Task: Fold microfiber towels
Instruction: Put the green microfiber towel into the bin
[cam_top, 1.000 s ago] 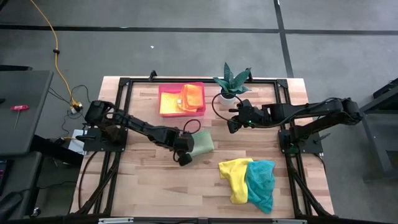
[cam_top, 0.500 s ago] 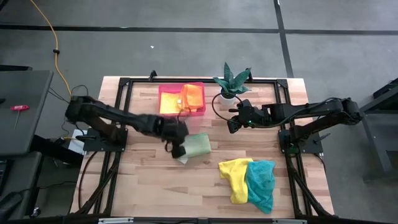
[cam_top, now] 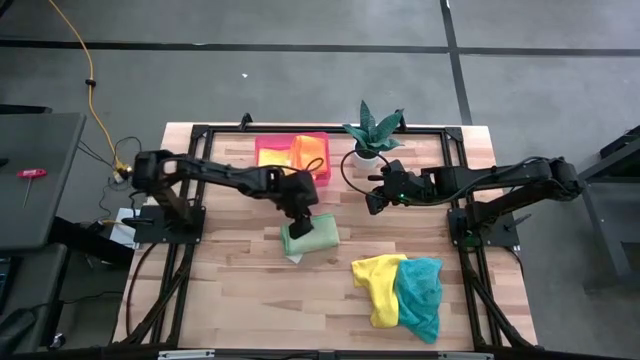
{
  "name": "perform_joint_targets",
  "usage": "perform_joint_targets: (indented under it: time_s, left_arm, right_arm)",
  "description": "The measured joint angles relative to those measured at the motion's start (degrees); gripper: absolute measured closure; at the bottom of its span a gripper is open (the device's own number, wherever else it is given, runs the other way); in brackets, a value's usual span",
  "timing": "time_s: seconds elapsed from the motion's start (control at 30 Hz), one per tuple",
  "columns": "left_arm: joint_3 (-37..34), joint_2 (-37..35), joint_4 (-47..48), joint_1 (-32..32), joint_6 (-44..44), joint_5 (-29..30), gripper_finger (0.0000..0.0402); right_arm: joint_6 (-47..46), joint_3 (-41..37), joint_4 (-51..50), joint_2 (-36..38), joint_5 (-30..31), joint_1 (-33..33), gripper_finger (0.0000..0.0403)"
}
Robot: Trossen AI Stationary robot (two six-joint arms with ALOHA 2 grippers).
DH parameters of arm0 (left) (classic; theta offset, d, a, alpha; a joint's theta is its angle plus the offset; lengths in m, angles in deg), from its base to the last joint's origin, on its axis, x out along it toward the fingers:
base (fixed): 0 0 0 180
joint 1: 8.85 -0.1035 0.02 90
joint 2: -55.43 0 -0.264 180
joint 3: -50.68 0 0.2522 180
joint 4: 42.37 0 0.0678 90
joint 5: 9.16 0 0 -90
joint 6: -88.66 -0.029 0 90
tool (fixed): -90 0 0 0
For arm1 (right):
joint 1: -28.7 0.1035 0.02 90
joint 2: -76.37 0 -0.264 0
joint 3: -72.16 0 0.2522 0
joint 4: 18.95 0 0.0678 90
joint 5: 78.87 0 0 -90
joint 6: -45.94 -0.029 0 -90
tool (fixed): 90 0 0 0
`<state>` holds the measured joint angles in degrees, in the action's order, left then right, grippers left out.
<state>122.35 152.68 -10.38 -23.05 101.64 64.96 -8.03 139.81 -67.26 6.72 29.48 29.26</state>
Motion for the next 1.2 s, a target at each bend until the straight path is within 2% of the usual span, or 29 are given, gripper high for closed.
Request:
perform_joint_targets:
  time_s: [0.1, 0.3, 0.63, 0.73, 0.8, 1.03, 1.07, 1.2]
  left_arm:
    - [-0.03, 3.39, -0.92, -0.04, -1.43, 0.50, 0.0137]
    - [0.02, 8.40, -3.01, 0.05, -1.17, 4.01, 0.0135]
    - [0.13, 9.25, -2.86, 1.49, -4.21, 4.39, 0.0141]
    - [0.19, 9.25, -1.79, 1.66, -4.79, 3.81, 0.0169]
    - [0.24, 9.25, -1.03, 2.18, -5.12, 5.56, 0.0203]
    - [0.19, 9.29, -0.24, 2.84, -2.74, 5.22, 0.0374]
    - [0.19, 9.29, -0.26, 2.74, -1.74, 4.61, 0.0384]
    - [-0.15, 7.85, 1.40, 1.51, 0.53, 2.43, 0.0383]
  right_arm:
    - [-0.08, 0.00, -0.02, -0.01, -0.07, 0.00, 0.0226]
    - [-0.04, 0.00, -0.02, 0.00, -0.09, 0.00, 0.0226]
    - [0.00, 0.00, -0.44, -0.02, 0.44, 0.00, 0.0226]
    - [0.02, 0.00, -0.46, -0.02, 0.76, 0.00, 0.0226]
    - [0.02, 0.00, -0.46, -0.02, 0.76, 0.00, 0.0226]
    - [0.03, 0.00, -0.48, -0.02, 0.78, 0.00, 0.0226]
    - [0.03, 0.00, -0.48, -0.02, 0.78, 0.00, 0.0226]
    - [0.04, 0.00, -0.50, -0.02, 0.78, 0.00, 0.0226]
